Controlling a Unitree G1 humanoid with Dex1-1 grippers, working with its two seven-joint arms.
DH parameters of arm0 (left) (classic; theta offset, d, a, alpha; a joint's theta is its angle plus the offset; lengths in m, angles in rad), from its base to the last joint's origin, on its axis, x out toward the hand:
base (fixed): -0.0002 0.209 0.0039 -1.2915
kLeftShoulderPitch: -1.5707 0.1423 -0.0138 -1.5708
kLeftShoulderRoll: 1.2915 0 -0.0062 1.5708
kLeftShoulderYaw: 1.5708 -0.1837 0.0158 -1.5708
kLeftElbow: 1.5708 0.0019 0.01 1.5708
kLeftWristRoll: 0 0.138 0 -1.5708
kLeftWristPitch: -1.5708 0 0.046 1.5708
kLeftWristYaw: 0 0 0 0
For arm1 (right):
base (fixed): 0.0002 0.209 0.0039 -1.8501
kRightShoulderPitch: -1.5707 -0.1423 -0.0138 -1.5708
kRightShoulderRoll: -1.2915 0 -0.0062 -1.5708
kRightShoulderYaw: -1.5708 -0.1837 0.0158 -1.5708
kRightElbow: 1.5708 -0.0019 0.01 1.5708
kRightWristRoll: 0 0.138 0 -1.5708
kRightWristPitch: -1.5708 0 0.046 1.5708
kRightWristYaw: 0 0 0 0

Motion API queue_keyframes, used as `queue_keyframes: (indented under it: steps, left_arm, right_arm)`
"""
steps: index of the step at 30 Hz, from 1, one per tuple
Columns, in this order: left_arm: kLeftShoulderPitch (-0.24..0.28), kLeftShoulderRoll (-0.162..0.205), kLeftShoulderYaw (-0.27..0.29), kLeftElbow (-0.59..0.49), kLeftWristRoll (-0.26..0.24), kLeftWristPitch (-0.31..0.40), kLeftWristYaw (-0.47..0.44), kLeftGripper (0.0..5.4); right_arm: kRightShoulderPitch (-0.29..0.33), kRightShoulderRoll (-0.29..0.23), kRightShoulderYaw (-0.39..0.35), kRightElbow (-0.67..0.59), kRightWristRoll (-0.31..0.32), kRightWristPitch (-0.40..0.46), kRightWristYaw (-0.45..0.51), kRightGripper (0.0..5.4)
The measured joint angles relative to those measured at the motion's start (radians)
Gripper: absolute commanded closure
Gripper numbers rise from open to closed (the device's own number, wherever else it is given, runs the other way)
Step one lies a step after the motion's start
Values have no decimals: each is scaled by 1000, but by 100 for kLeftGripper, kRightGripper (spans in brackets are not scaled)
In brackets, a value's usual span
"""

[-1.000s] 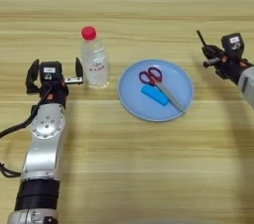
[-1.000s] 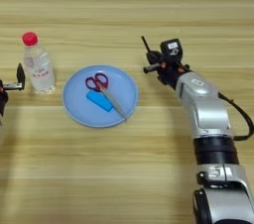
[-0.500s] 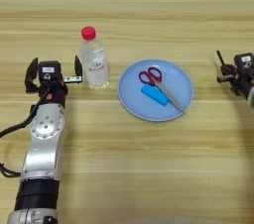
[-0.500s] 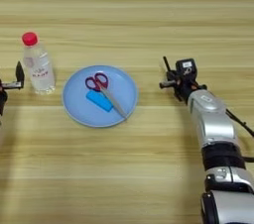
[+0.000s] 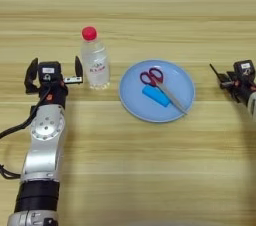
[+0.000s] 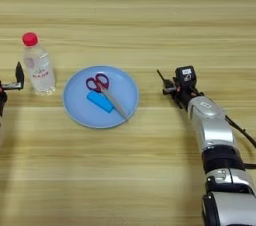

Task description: Move the objects on the table

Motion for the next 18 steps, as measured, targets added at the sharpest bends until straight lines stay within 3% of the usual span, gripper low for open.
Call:
queue_keyframes:
  steps: [12,18]
  left_arm:
    - [-1,0,6,0,-1,0,5,0]
    - [-4,0,16,0,-1,-7,10,0]
  right_arm:
    - [7,33,1,-134,34,-118,39,224]
    - [58,53,42,-269,49,-151,89,152]
